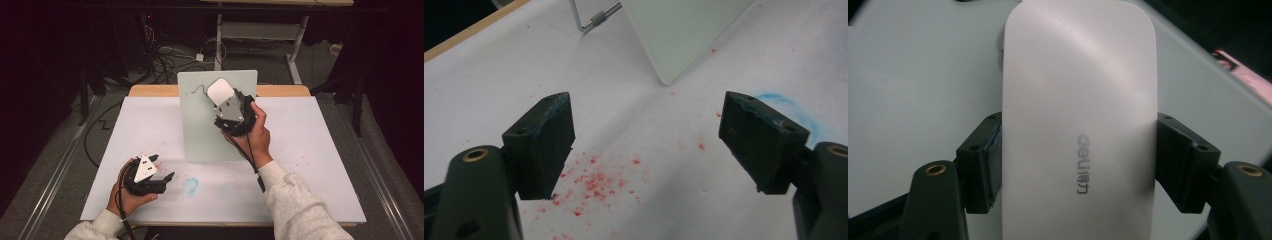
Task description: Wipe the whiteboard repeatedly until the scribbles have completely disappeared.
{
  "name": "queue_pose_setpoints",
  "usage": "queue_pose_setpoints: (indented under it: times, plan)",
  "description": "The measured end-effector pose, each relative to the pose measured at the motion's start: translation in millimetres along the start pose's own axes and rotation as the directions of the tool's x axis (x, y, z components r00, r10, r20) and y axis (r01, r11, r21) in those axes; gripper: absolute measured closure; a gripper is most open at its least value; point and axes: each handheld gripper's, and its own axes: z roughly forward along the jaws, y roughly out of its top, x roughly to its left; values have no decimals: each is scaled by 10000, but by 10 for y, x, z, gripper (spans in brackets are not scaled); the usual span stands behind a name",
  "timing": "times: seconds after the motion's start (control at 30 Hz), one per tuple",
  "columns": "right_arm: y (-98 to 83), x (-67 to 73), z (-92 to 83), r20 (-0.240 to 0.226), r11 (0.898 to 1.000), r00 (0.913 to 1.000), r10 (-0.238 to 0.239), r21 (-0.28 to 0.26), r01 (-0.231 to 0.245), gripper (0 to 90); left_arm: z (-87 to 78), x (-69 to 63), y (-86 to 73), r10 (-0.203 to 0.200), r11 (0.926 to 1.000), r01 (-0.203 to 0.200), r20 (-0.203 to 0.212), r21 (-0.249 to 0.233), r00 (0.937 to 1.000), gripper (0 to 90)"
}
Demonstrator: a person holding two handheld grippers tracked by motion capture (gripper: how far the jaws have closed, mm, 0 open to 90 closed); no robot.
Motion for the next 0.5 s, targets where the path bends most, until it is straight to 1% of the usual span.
queue_pose_setpoints:
  times: [0.03,0.07,0.1,0.13,0.17,0.2,0.23,0.27,0.33,0.37,0.4,0.47,0.5]
  plan:
    - [-3,-26,4,158,9999,9998,151,9,-152,309,0,3,-2,-13,10000,13,0,6,10000,215]
    - [-10,-78,2,56,9989,9989,464,-60,-463,309,0,3,-2,-13,10000,13,0,14,10000,215]
    - [-10,-85,0,4,9981,9981,617,-92,-617,309,1,3,-1,-7,10000,7,10,12,10000,215]
    - [-9,-65,-1,84,9989,9989,462,-35,-462,309,3,1,0,-5,10000,5,19,5,10000,215]
    - [-6,4,0,-109,9996,9995,285,-60,-285,309,5,0,3,8,10000,-8,24,28,10000,215]
    - [-6,4,0,-109,9996,9995,285,-60,-285,309,7,-3,4,33,10000,-33,16,44,10000,215]
    - [-8,48,-5,-282,9999,9995,106,-41,-107,309,7,-5,4,33,10000,-33,24,31,10000,215]
    - [-11,107,-6,-336,9999,9994,-120,-25,119,309,5,-5,5,35,10000,-36,28,28,10000,215]
    - [-29,198,-12,-551,9995,9980,-302,-46,300,309,5,-4,3,18,10000,-18,17,22,10000,215]
    - [-44,251,-18,-685,9990,9966,-455,-18,455,309,5,4,6,153,9999,-154,-28,-17,9999,215]
    - [-54,291,-21,-736,9983,9956,-585,-27,585,309,7,3,5,144,9999,-144,-29,-27,9999,215]
    - [-62,327,-26,-730,9970,9944,-768,40,773,309,7,-4,3,60,9999,-60,18,81,10000,215]
    - [-52,320,-23,-738,9974,9948,-707,66,714,309,6,-6,3,41,10000,-41,16,45,10000,215]
